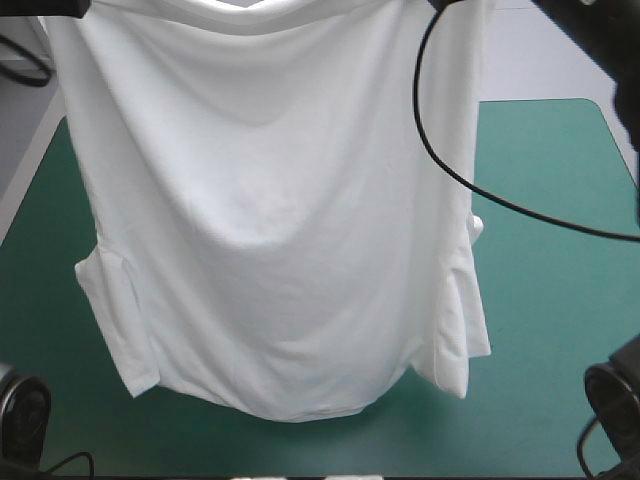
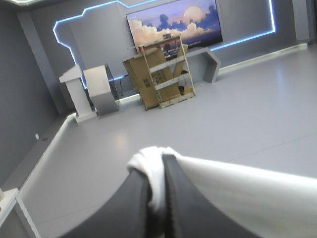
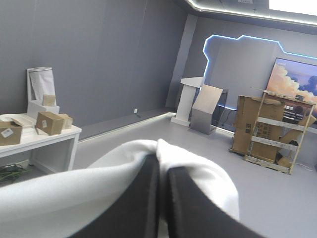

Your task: Fold the cloth

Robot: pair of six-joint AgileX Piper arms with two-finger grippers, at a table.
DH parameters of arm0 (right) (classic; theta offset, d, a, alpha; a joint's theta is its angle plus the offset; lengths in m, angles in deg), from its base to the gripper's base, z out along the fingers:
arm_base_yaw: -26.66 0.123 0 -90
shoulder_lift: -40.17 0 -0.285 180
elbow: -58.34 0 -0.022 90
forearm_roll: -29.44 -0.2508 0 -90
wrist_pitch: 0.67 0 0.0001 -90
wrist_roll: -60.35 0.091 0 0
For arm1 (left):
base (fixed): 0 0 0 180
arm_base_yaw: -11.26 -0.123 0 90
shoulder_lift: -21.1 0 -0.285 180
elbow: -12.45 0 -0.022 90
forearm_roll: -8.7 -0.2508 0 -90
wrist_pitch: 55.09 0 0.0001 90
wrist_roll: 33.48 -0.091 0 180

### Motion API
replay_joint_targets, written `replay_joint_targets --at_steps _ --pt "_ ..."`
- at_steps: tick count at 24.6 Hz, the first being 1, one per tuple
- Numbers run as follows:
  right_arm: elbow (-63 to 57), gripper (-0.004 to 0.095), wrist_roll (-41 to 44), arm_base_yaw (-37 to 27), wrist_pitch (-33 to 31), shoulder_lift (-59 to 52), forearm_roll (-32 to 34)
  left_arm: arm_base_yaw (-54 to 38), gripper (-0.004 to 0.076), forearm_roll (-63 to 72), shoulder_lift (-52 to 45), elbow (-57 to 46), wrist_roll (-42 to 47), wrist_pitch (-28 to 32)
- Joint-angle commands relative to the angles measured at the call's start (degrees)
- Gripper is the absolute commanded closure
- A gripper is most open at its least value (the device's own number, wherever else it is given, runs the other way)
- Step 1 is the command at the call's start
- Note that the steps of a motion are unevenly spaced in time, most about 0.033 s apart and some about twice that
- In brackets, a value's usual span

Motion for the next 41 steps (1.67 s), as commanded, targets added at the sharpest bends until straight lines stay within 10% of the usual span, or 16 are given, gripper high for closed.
replay_joint_targets --at_steps 1,10,13,17,25,29,41 --pt "0.8 0.0925 -1.8 -0.2 16.0 2.7 1.1 0.2 0.0704 0.8 4.5 0.9 0.1 13.5" --pt "0.8 0.0925 0.8 -2.7 48.3 12.9 3.0 0.2 0.0705 3.6 14.9 0.9 0.1 39.8" --pt "1.0 0.0925 4.6 -6.3 49.1 16.3 2.5 0.1 0.0705 3.3 17.9 1.3 -0.1 43.0" --pt "1.0 0.0926 6.7 -9.5 32.5 16.7 2.4 0.1 0.0705 -0.4 18.7 1.8 -0.1 32.5" --pt "0.8 0.0925 13.6 -9.5 -23.1 23.9 3.7 0.2 0.0705 -0.3 23.9 -5.4 1.5 -7.2" --pt "-8.6 0.0925 14.8 -9.2 -23.7 22.4 -2.0 0.2 0.0705 -0.3 23.7 -16.0 2.8 -16.8" --pt "-63.4 0.0925 15.4 -3.2 -23.4 -8.2 2.8 0.2 0.0705 0.6 -1.9 -61.8 2.5 -15.3"
